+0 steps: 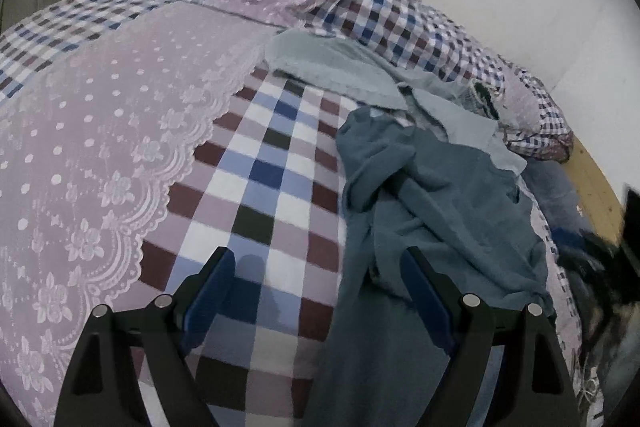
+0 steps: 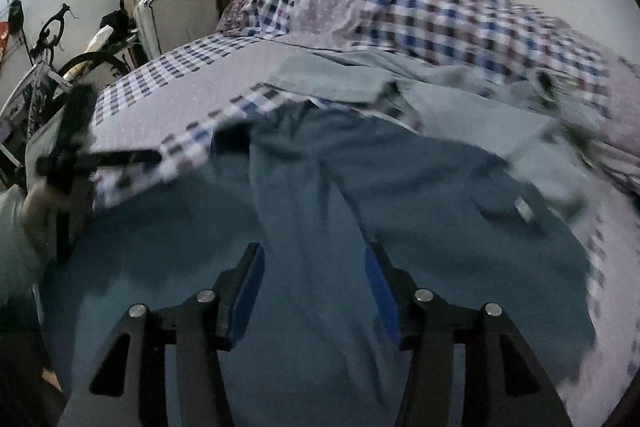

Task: Fold clothes

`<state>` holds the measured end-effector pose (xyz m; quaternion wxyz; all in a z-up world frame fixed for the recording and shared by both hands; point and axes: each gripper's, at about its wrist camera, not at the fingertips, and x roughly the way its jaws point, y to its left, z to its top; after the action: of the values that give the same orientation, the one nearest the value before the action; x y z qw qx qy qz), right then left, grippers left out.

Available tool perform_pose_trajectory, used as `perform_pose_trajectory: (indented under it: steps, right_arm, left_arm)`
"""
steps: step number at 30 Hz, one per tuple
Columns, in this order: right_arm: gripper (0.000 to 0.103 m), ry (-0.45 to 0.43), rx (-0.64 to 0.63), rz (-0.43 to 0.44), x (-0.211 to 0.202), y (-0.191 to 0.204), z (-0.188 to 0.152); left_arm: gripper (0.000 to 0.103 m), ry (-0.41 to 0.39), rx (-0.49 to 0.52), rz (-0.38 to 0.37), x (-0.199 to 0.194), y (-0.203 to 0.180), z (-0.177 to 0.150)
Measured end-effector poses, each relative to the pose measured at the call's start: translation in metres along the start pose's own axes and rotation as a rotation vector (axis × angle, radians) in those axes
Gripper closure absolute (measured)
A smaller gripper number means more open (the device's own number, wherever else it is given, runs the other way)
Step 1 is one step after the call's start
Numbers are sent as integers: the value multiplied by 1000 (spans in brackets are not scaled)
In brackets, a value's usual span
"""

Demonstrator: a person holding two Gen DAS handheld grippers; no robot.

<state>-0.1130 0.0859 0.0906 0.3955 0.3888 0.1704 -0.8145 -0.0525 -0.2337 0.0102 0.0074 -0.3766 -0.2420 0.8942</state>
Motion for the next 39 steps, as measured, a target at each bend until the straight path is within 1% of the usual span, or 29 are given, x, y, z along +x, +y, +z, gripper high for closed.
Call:
perform_pose_trajectory:
  steps: [1,5,6,7,8,9,10,11,12,14,17,19,21,23,25,26,27,28,29,30,31,32,35,36,39]
  right_arm:
    - [47,15,-2,22,20,-1,15]
    - [49,79,-53,34,100,-7,59]
    - [49,84,-58,34,115,-8,65]
    - [50,90,-63,33,130,-10,70]
    - [54,99,-71,32,141,-10,72]
    - [65,110,-85,36,149,-9,74]
    - [83,124,-102,37,157,-8,74]
    - [96,144,-126,31,163,-4,73]
    - [101,153,-156,25,166,1,72]
    - [101,107,-264,-11,153,20,66]
    - [101,-10,-485,-115,110,63,45]
    - [101,-40,-626,-137,84,92,19]
    - [101,17,-712,-117,77,107,-8]
    - [100,96,-741,-77,78,111,-29]
    - [96,163,-708,-37,78,105,-40]
    - [94,169,-647,-6,74,97,-37]
    - [88,174,-586,24,71,88,-34]
    - [76,174,-519,57,67,79,-29]
    - [70,158,-436,95,62,68,-21]
    - [60,134,-350,129,56,57,-11]
    - [57,105,-261,158,50,44,-2]
    - [57,78,-177,168,47,31,9]
    - [52,17,41,151,46,-6,37]
    - [51,3,88,140,48,-14,45]
    - [49,-14,215,134,64,-38,64]
  left_arm:
    - [16,-10,3,-5,-1,-1,1]
    - [17,-13,1,-21,3,1,3]
    - [19,-11,-1,-24,4,1,3]
    - [23,-7,-3,-25,6,2,3]
    - [28,-1,-5,-24,8,3,3]
    - [31,6,-5,-22,10,3,2]
    - [36,13,-4,-20,12,3,2]
    - [42,21,-4,-17,14,3,1]
    - [44,27,-1,-10,16,3,1]
    - [46,35,5,0,18,2,0]
    - [46,39,7,1,19,2,0]
    - [46,40,8,3,19,2,-1]
    - [46,41,12,8,19,1,-1]
    - [46,42,16,13,19,0,-1]
    - [46,47,27,18,20,-1,-1]
    - [46,51,34,21,20,-2,-1]
    - [46,56,47,23,20,-4,-1]
    - [46,64,65,24,21,-5,-1]
    - [45,71,83,25,21,-7,0]
    - [45,78,96,26,21,-8,0]
    - [45,80,106,26,20,-9,0]
    - [45,79,116,25,19,-10,0]
    - [45,48,186,4,10,-21,2]
    - [44,34,224,2,7,-28,3]
    - [42,-13,380,13,2,-52,4]
